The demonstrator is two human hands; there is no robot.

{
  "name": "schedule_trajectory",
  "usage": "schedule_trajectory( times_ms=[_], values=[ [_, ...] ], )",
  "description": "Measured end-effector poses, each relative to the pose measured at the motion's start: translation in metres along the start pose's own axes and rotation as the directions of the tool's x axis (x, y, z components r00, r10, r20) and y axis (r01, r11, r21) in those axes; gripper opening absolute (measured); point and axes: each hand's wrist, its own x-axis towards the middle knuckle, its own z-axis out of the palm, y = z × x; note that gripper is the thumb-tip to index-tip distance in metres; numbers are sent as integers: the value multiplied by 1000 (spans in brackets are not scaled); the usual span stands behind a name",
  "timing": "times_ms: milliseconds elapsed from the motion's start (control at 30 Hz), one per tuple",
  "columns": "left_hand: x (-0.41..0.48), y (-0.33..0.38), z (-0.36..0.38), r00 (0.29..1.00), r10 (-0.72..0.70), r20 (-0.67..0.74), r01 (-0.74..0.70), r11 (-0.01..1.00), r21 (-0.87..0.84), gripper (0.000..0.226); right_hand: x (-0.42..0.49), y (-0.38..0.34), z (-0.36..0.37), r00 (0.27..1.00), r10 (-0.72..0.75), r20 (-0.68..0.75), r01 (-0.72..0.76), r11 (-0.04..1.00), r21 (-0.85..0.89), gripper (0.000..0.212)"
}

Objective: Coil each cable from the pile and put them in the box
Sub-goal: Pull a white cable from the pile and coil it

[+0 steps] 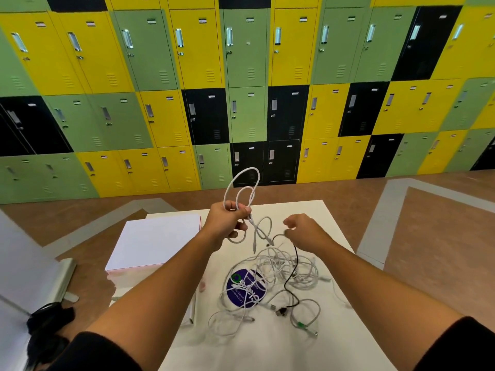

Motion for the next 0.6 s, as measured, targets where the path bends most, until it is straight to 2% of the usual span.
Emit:
schedule_trajectory(
  times_ms=[133, 233, 333, 433, 467, 600],
  values=[
    [-1, 3, 8, 1000, 20, -7, -20, 1000, 8, 7, -11, -22, 5, 978, -209, 12, 198, 944, 264, 46],
    [-2, 5, 12, 999, 41, 1, -41, 999, -7, 9, -12, -32, 8, 971, -241, -9, 234, 934, 270, 59],
    [-3, 8, 12, 997, 82, -10, -82, 996, 19, 9, -9, -33, 10, 971, -237, -24, 235, 936, 262, 46],
    [-2, 7, 6, 991, 117, -59, -110, 988, 110, 9, -6, -32, 8, 967, -249, -51, 251, 898, 361, 10],
    [-2, 7, 4, 992, 111, -62, -102, 987, 125, 9, -6, -32, 5, 966, -250, -60, 253, 885, 390, 5],
    [-2, 1, -9, 996, 81, -41, -71, 977, 202, 6, -6, -26, -9, 985, -147, -87, 171, 837, 521, 12]
  ],
)
